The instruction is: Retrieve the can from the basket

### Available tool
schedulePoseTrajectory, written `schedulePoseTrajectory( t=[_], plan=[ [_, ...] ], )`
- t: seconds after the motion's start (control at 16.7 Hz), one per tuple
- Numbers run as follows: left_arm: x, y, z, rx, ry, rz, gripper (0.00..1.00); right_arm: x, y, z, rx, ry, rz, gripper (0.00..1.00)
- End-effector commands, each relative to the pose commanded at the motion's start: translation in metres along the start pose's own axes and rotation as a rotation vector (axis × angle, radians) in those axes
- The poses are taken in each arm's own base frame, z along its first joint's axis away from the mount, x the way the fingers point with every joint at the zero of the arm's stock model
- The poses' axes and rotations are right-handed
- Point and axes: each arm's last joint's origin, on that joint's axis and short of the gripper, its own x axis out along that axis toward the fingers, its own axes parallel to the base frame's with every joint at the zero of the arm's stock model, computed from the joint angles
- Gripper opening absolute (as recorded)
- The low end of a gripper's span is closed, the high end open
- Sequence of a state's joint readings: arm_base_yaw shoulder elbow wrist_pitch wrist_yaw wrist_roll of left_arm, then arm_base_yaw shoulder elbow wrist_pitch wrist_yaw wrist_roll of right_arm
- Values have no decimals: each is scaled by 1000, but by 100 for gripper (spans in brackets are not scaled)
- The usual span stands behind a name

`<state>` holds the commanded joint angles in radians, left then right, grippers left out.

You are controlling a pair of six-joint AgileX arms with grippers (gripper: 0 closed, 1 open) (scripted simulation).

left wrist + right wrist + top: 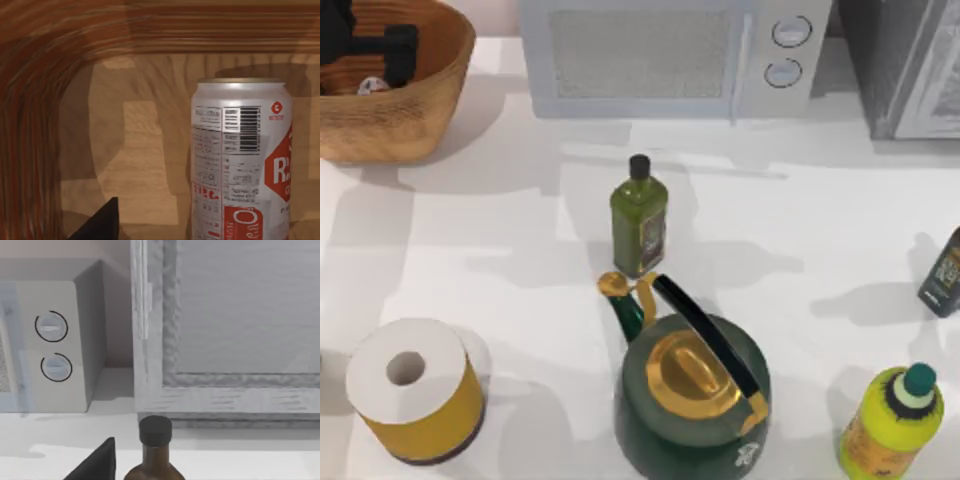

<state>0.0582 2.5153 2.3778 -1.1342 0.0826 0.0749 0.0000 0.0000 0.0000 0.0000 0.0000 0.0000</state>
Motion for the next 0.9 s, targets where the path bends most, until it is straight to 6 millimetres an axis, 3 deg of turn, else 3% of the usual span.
schedulePoseTrajectory(
  t=[0.24, 0.54, 0.78, 0.9],
  plan=[
    [7, -2, 1, 1, 0, 0, 100, 0, 0, 0, 0, 0, 0, 100],
    [56, 0, 0, 0, 0, 0, 100, 0, 0, 0, 0, 0, 0, 100],
    [60, 0, 0, 0, 0, 0, 100, 0, 0, 0, 0, 0, 0, 100],
    [60, 0, 0, 0, 0, 0, 85, 0, 0, 0, 0, 0, 0, 100]
  ],
)
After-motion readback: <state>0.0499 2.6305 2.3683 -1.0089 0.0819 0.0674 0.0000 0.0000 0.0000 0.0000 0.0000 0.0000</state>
